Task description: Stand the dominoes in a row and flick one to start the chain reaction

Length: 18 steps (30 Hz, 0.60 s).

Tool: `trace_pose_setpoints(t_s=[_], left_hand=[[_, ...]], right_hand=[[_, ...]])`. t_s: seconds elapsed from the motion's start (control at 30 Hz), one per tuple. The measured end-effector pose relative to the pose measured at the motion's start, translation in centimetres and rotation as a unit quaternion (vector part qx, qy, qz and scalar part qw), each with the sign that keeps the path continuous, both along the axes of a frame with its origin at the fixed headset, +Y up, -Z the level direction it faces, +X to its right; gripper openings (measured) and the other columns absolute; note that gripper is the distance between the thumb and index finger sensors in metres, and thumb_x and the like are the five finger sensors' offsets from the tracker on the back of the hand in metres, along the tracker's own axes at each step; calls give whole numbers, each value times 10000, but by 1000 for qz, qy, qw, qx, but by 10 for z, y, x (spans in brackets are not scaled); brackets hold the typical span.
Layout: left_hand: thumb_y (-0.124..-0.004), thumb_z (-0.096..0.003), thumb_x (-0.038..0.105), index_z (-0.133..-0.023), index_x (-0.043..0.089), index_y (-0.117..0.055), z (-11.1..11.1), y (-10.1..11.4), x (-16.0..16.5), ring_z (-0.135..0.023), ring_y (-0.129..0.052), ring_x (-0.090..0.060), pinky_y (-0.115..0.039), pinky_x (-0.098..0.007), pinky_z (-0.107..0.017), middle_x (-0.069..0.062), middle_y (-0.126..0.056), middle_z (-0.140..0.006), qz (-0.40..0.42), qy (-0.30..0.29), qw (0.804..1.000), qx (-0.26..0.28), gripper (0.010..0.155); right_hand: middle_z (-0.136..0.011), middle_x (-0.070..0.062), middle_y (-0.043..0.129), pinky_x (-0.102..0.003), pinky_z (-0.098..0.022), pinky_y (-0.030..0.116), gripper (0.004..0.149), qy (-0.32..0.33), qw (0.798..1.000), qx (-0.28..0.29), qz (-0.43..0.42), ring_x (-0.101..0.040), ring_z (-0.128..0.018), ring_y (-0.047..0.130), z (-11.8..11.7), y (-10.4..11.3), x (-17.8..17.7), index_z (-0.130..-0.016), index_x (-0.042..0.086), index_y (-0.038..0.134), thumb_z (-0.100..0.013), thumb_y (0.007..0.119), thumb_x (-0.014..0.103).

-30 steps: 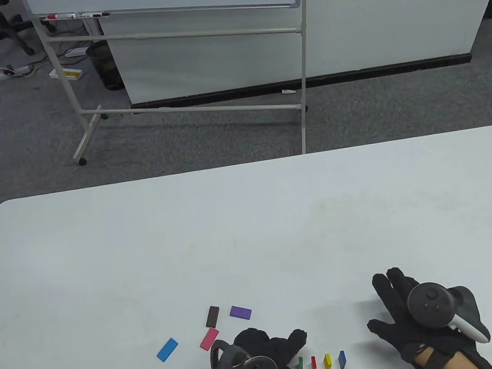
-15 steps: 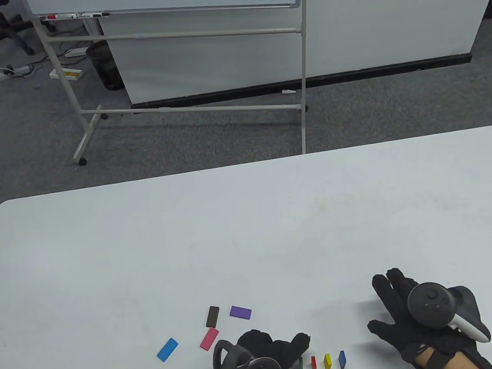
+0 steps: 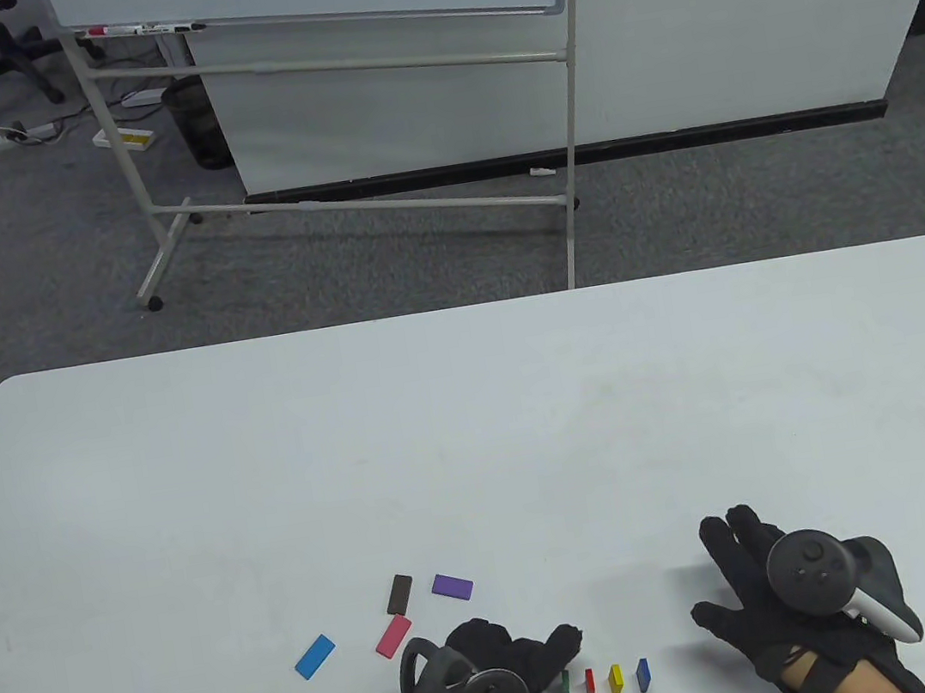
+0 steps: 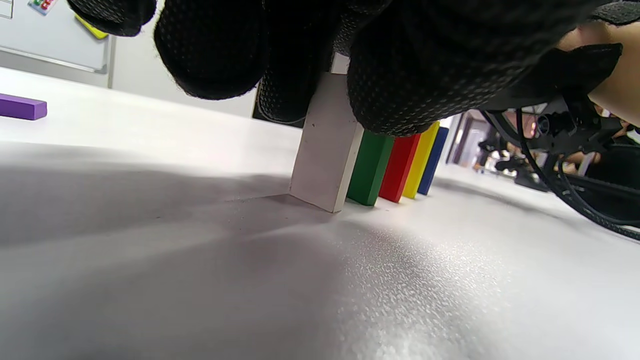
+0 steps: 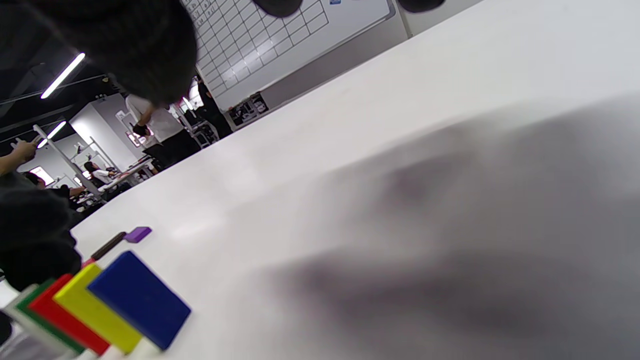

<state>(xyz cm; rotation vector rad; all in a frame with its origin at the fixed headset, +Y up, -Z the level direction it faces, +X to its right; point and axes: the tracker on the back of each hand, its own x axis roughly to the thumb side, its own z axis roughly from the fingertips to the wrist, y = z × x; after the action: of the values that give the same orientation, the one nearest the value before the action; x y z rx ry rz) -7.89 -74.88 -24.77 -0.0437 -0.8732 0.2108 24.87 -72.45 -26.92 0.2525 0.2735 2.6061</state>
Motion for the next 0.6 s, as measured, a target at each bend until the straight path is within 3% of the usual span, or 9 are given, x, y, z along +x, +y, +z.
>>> trace_pose_setpoints(t_s=[0.2, 0.33, 0.47, 0.6], left_hand=[[-920, -463, 440, -1097, 275, -468, -1, 0, 1, -697, -840, -299, -543, -659, -664, 0, -807, -941, -32, -3, 999, -7, 797], [-924, -455, 482, -1114, 293, -355, -7, 9, -8, -839, -738, -352, -444, -693, -688, -9, -645, -1067, -84, 28, 996, -28, 891], [-919, -454, 488, -1117, 281, -347, -17, 36, -46, -920, -682, -382, -423, -698, -695, -30, -571, -1121, -77, 101, 992, 2, 899], [-916, -464, 479, -1123, 241, -399, -27, 63, -116, -914, -702, -400, -437, -702, -692, -70, -609, -1116, 21, 229, 973, 16, 871]], right_hand=[[-1157, -189, 134, -788, -656, 288, 910, 1, 1000, -3, -1, -554, -1073, 274, 0, 0, 0, -1134, 189, 254, -496, 779, 570], [-1157, -189, 134, -788, -656, 288, 909, 1, 1000, -3, -2, -555, -1072, 274, 0, 0, 1, -1134, 190, 254, -496, 778, 571], [-1159, -178, 135, -789, -655, 288, 909, -1, 1000, -5, -3, -559, -1070, 274, 1, 0, 2, -1134, 189, 256, -496, 779, 570], [-1156, -195, 135, -788, -656, 288, 906, 0, 1000, -9, -5, -555, -1072, 274, 1, -1, 2, -1135, 188, 260, -497, 778, 570]])
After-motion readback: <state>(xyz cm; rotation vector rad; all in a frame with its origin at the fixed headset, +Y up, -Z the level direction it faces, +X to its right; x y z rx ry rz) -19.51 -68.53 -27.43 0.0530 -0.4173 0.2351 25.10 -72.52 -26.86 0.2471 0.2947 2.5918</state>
